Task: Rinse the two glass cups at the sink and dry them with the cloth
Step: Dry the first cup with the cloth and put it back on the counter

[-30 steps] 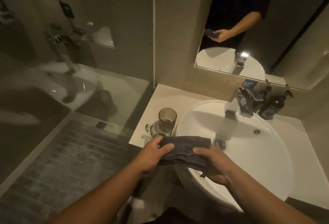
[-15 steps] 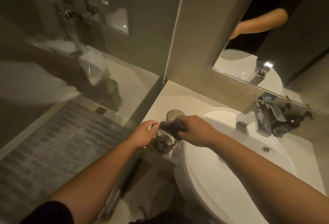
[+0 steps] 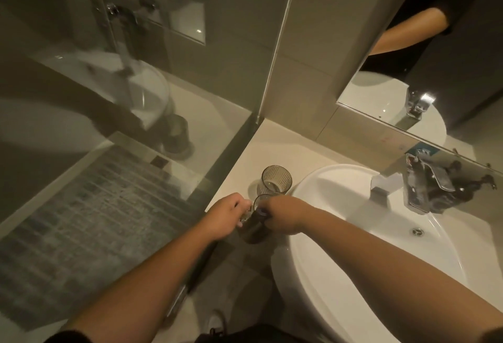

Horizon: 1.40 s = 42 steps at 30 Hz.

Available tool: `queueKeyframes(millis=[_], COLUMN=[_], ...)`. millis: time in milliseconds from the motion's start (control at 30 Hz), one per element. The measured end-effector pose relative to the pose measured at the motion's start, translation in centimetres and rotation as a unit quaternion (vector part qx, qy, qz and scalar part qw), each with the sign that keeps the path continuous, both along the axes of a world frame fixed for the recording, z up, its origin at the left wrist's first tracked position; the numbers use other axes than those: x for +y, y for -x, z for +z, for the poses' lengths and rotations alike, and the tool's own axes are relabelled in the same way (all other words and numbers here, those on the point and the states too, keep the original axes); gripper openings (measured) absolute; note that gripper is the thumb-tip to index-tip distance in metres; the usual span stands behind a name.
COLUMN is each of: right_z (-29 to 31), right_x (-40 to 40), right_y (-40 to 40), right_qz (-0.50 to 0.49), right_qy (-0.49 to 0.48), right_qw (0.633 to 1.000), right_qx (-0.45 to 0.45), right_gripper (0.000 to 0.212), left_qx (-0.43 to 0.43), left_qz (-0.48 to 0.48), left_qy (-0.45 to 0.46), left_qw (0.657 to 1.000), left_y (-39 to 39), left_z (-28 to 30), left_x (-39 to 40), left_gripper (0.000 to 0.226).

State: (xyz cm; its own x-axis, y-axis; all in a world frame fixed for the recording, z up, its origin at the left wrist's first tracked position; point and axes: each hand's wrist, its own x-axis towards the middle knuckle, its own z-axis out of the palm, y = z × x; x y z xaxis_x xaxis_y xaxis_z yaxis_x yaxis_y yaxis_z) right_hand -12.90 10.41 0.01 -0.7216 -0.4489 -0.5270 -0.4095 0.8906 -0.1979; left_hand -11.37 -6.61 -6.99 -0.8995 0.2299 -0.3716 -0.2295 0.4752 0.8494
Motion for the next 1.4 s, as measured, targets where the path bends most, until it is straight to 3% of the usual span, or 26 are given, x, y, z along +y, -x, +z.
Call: queueKeyframes(millis=[100, 200, 367, 467, 533, 567, 633, 700, 767, 833, 1000, 1167, 1267, 1333, 1400], right_z=[2.4, 5.0, 6.5, 7.5, 8.7, 9.5, 10.5, 10.9, 11.5, 12.4, 14.5, 14.9, 15.9, 16.7, 17.0], right_x=[1.1, 2.4, 3.6, 4.8, 6.0, 6.7, 7.9, 8.3, 8.2, 8.4, 8.8, 9.2, 9.5, 9.9, 10.5], right_y=[-1.2, -3.2, -5.8, -6.7, -7.1, -7.6, -8.4, -9.1, -9.9, -10.6, -11.5, -12.0, -11.8, -11.7, -11.7], right_qz=[-0.038, -0.026, 0.024, -0.030, -0.040, -0.028, 0.002, 0.015, 0.034, 0.043, 0.014, -0.007, -0.065, -0.109, -0.157], right_qy=[0.081, 0.113, 0.126, 0.159, 0.172, 0.176, 0.171, 0.152, 0.148, 0.163, 0.189, 0.211, 0.244, 0.295, 0.377], right_qw=[0.995, 0.992, 0.983, 0.973, 0.968, 0.963, 0.947, 0.936, 0.930, 0.928, 0.946, 0.952, 0.957, 0.947, 0.913], right_qx=[-0.041, -0.041, 0.133, 0.166, 0.180, 0.204, 0.272, 0.317, 0.335, 0.331, 0.264, 0.220, 0.140, 0.072, 0.006], right_gripper=[0.007, 0.028, 0.035, 0.034, 0.025, 0.020, 0.020, 0.031, 0.026, 0.016, 0.040, 0.058, 0.064, 0.066, 0.062], left_qx=[0.049, 0.087, 0.154, 0.166, 0.166, 0.149, 0.015, -0.170, -0.248, -0.215, -0.081, -0.033, -0.004, 0.024, 0.048], left_qz=[0.016, 0.023, -0.009, -0.020, 0.050, 0.101, 0.147, 0.085, 0.057, 0.089, 0.079, 0.091, 0.075, 0.061, 0.041], left_qy=[0.004, -0.004, -0.007, -0.050, -0.113, -0.129, -0.184, -0.274, -0.344, -0.371, -0.349, -0.341, -0.337, -0.337, -0.337], left_qw=[0.999, 0.996, 0.988, 0.985, 0.978, 0.975, 0.972, 0.943, 0.904, 0.899, 0.930, 0.935, 0.938, 0.939, 0.940], left_y=[-1.3, -2.3, -3.0, -3.5, -3.5, -3.3, -2.8, -2.7, -3.1, -3.3, -3.7, -4.1, -4.5, -4.5, -4.5], left_z=[1.8, 3.8, 8.1, 11.0, 12.5, 13.3, 14.2, 14.5, 14.7, 15.4, 16.6, 16.8, 17.2, 17.3, 17.6], left_x=[0.6, 1.0, 2.1, 2.6, 2.8, 3.1, 3.6, 4.7, 6.1, 7.4, 9.2, 9.7, 9.8, 9.8, 9.9], left_gripper=[0.028, 0.026, 0.024, 0.021, 0.019, 0.018, 0.030, 0.054, 0.068, 0.066, 0.046, 0.043, 0.044, 0.030, 0.035])
